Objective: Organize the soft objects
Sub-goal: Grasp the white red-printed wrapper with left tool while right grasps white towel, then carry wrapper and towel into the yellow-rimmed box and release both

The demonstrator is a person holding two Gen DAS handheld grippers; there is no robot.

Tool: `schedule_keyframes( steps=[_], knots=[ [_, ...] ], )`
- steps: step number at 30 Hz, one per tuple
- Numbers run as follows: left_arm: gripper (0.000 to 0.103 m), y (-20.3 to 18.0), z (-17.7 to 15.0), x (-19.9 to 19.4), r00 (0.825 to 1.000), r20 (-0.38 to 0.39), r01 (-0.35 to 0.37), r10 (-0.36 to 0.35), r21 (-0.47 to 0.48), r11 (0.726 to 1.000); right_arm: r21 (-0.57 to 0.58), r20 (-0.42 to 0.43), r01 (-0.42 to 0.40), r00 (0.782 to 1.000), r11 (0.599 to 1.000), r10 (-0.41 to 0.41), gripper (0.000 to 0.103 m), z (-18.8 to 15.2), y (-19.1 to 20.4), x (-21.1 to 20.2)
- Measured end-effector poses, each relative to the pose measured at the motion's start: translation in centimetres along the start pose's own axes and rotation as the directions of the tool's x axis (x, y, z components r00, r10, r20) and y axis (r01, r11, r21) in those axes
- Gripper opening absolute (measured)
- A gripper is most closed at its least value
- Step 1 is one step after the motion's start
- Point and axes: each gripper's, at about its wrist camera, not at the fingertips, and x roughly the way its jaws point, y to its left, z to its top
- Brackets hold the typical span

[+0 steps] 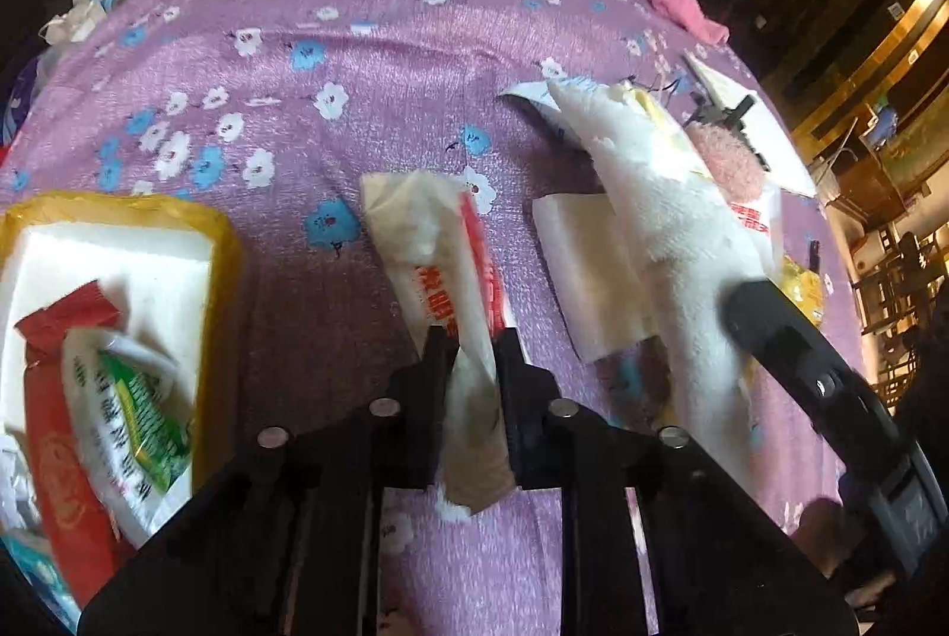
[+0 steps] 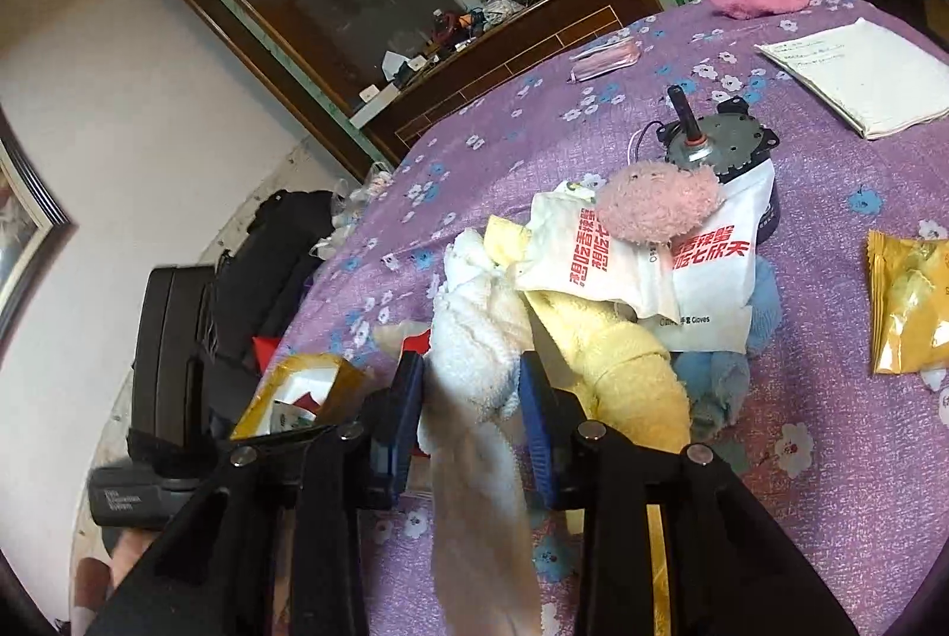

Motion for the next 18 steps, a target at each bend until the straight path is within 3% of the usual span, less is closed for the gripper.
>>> schedule_keyframes(
  steps=[8,12,18],
  knots=[
    [0.013,1.6,-5.0,-7.6,0.983,0.114,0.150,-0.144,-0.043,0.988,-0.064,-0.021,-0.021,1.000,0.998,0.020,0.032,-0.7,1.8,0.6],
    [0.013,3.0,-7.8,-11.2,0.966,0.165,0.208,-0.197,-0.052,0.977,0.001,-0.052,-0.026,0.998,1.000,0.027,0.031,-2.2,3.0,-0.4],
    [0.013,7.6,-10.9,-17.0,0.946,0.260,0.226,-0.196,-0.093,0.970,-0.039,-0.091,-0.059,0.994,0.997,0.056,0.032,-5.4,8.5,-2.0]
  ],
)
